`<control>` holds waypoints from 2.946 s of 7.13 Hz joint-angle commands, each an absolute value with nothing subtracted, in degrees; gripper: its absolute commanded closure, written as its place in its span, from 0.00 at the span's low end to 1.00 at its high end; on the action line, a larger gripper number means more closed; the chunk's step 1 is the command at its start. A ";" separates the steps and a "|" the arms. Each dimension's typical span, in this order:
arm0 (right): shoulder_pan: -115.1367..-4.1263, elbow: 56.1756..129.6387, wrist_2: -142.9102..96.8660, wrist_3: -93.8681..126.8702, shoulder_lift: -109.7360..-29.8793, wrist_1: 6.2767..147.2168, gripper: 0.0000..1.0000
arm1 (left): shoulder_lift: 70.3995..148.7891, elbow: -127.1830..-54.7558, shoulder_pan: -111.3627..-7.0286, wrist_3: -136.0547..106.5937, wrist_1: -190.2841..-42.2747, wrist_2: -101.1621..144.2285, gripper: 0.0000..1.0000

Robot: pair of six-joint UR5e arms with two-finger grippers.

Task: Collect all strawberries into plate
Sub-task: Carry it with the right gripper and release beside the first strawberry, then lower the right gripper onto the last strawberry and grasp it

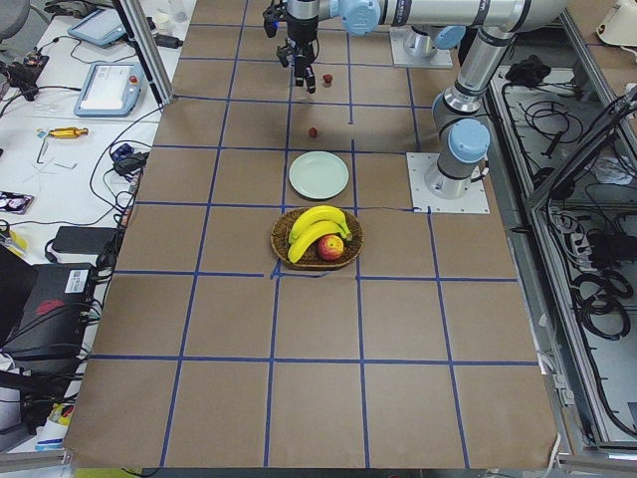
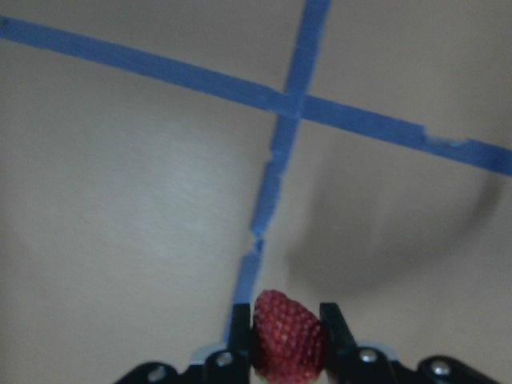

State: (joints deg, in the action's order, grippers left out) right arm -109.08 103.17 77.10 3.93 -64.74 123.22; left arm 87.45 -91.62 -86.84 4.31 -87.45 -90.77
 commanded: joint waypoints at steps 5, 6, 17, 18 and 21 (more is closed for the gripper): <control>-116.46 98.96 74.36 18.54 -60.03 129.64 0.00 | 87.45 -91.67 -86.84 4.22 -87.45 -90.70 0.00; -116.46 98.96 75.23 18.54 -60.81 129.20 0.00 | 87.36 -91.58 -86.84 4.31 -87.45 -90.79 0.00; -103.89 111.26 87.63 -3.69 -70.75 113.73 0.00 | 87.01 -91.67 -86.84 4.39 -87.63 -90.88 0.00; -103.89 111.36 87.54 -3.78 -70.32 113.90 0.00 | 87.01 -91.76 -86.84 4.39 -87.54 -90.88 0.00; -103.89 113.20 90.00 -3.69 -69.52 114.87 0.24 | 87.01 -91.67 -86.84 4.39 -87.54 -90.88 0.00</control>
